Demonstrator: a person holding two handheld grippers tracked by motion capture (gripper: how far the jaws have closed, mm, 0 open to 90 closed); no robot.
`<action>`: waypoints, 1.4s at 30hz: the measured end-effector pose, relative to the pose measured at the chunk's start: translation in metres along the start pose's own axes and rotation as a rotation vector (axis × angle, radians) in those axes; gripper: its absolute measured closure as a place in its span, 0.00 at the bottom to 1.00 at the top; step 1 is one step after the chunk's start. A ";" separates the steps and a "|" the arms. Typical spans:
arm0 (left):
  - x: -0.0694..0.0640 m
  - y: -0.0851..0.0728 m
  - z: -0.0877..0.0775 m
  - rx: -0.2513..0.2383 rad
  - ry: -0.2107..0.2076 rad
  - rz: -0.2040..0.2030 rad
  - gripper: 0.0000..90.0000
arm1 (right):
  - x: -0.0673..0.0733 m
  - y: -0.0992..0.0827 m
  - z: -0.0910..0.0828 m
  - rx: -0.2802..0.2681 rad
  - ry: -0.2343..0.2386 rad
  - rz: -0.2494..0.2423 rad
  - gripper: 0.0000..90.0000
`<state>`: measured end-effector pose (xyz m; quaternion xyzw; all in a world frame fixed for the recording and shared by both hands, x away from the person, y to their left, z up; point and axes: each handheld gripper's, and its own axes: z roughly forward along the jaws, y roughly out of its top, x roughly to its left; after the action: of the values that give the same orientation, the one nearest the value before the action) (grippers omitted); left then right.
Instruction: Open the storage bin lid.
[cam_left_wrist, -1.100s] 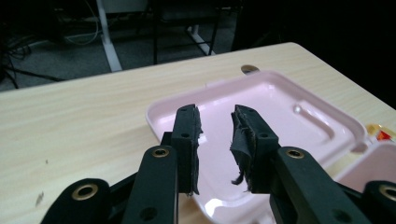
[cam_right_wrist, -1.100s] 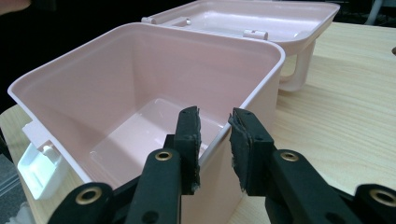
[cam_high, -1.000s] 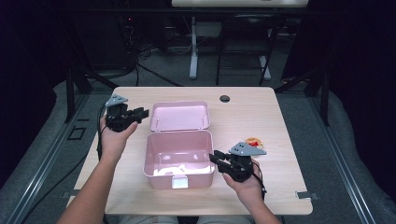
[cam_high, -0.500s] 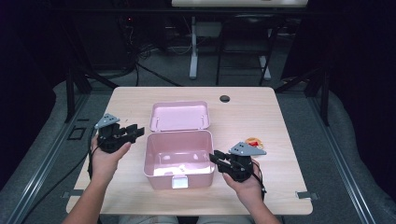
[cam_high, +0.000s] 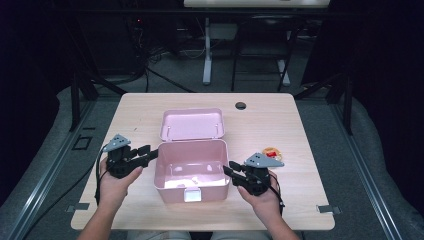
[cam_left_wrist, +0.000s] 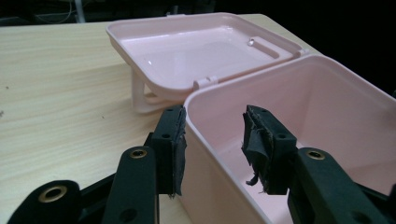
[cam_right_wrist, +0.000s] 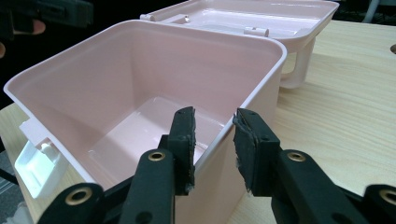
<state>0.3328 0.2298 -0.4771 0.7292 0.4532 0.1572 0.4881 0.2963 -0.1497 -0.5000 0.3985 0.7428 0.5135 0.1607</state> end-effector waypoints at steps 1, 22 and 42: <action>0.000 -0.002 0.001 0.013 0.004 0.005 0.64 | 0.000 0.000 0.000 0.000 0.000 -0.001 0.76; -0.007 -0.017 0.002 0.057 -0.012 0.044 0.63 | -0.004 0.006 -0.008 -0.028 0.017 -0.005 0.71; -0.007 -0.013 0.004 0.051 -0.021 0.051 0.78 | -0.023 0.021 -0.023 -0.067 -0.005 0.007 0.58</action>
<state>0.3250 0.2230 -0.4888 0.7542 0.4333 0.1502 0.4700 0.3050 -0.1782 -0.4758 0.3966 0.7233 0.5377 0.1742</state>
